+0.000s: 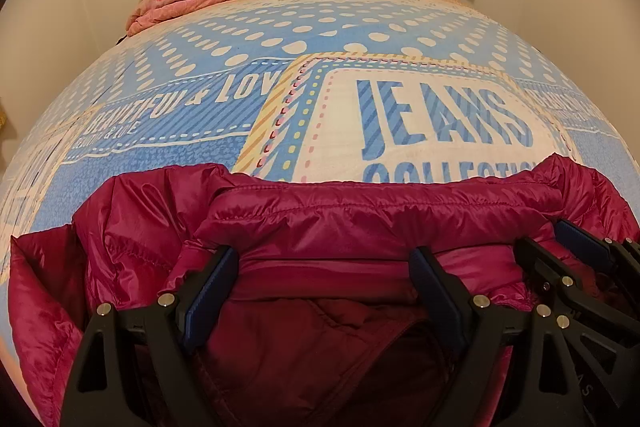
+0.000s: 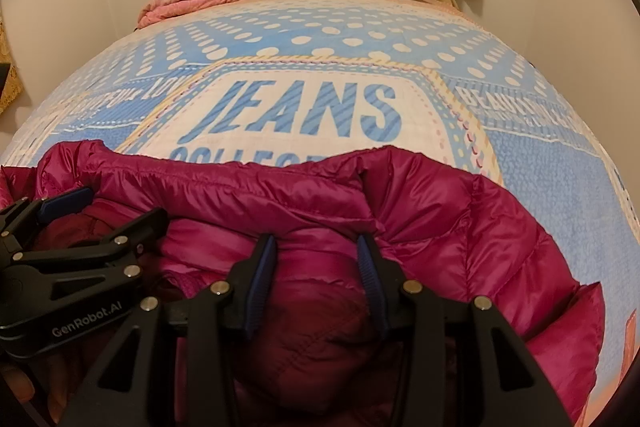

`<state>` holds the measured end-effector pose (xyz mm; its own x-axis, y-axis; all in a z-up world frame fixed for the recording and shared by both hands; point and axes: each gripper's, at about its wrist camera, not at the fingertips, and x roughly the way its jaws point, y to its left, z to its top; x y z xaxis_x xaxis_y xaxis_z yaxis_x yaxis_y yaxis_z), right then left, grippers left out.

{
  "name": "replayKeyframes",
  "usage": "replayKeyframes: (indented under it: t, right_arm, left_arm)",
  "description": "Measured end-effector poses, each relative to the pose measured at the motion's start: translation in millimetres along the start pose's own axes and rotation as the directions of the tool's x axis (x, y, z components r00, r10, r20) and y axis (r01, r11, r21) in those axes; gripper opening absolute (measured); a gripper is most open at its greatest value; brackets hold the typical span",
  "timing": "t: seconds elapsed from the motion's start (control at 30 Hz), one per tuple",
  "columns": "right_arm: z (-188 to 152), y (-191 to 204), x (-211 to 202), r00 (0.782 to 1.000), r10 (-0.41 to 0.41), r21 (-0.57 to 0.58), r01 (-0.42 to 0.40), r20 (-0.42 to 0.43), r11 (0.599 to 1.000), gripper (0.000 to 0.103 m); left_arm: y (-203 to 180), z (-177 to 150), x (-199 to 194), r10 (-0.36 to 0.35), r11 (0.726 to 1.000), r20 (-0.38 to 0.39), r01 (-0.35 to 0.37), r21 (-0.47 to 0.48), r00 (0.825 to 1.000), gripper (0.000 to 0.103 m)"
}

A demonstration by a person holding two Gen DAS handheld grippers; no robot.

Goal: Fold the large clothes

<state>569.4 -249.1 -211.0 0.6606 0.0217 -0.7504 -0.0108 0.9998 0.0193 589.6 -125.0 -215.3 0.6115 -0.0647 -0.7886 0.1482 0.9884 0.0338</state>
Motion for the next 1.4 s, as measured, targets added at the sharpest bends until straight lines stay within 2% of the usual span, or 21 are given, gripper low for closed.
replayKeyframes:
  t: [0.43, 0.5, 0.57, 0.63, 0.67, 0.7, 0.8, 0.87, 1.03, 1.13, 1.27, 1.4]
  right_arm:
    - [0, 1, 0, 1.000, -0.006, -0.007, 0.006, -0.003, 1.000, 0.046]
    - [2, 3, 1, 1.000, -0.019, -0.032, 0.019, -0.017, 0.999, 0.046]
    - [6, 1, -6, 0.999, -0.008, -0.058, 0.006, -0.032, 0.998, 0.048]
    - [6, -9, -26, 1.000, 0.006, -0.039, -0.007, -0.012, 0.999, 0.057]
    - [3, -16, -41, 1.000, 0.002, -0.024, -0.002, 0.014, 1.000, 0.070]
    - [0, -21, -53, 0.999, 0.001, -0.015, 0.000, 0.032, 1.000, 0.075]
    - [-24, -47, -98, 0.999, -0.019, 0.008, 0.019, 0.049, 1.000, 0.075]
    - [-47, -62, -119, 0.999, -0.012, 0.018, 0.012, 0.030, 1.000, 0.075]
    - [-133, -102, -179, 0.999, 0.037, 0.053, -0.036, -0.018, 0.998, 0.075]
    - [-186, -117, -207, 0.998, 0.052, 0.100, -0.047, -0.048, 0.994, 0.075]
    - [-243, -116, -239, 0.997, 0.058, 0.154, -0.049, -0.055, 0.987, 0.075]
    - [-271, -108, -262, 0.999, 0.039, 0.171, -0.033, -0.034, 0.985, 0.075]
  left_arm:
    - [-3, 2, 0, 0.022, 1.000, -0.002, -0.022, 0.021, 1.000, 0.089]
    - [-2, 5, -7, 0.027, 0.999, -0.015, -0.026, 0.033, 1.000, 0.089]
    - [0, 8, -31, 0.027, 0.999, 0.005, -0.027, 0.036, 1.000, 0.089]
    - [8, 5, -75, -0.001, 0.999, 0.085, -0.003, 0.054, 0.996, 0.089]
    - [13, 0, -97, 0.009, 0.997, 0.120, -0.017, 0.070, 0.993, 0.089]
    - [17, -7, -111, 0.018, 0.996, 0.138, -0.030, 0.081, 0.990, 0.089]
    - [39, -47, -158, 0.030, 0.993, 0.157, -0.047, 0.104, 0.987, 0.089]
    - [56, -85, -183, 0.046, 0.992, 0.156, -0.063, 0.105, 0.987, 0.089]
    - [92, -192, -224, 0.079, 0.990, 0.095, -0.089, 0.106, 0.992, 0.089]
    - [107, -242, -236, 0.111, 0.989, 0.054, -0.116, 0.095, 0.992, 0.089]
    - [124, -286, -255, 0.133, 0.989, 0.048, -0.135, 0.055, 0.990, 0.089]
    - [128, -315, -265, 0.118, 0.992, 0.033, -0.119, 0.036, 0.993, 0.089]
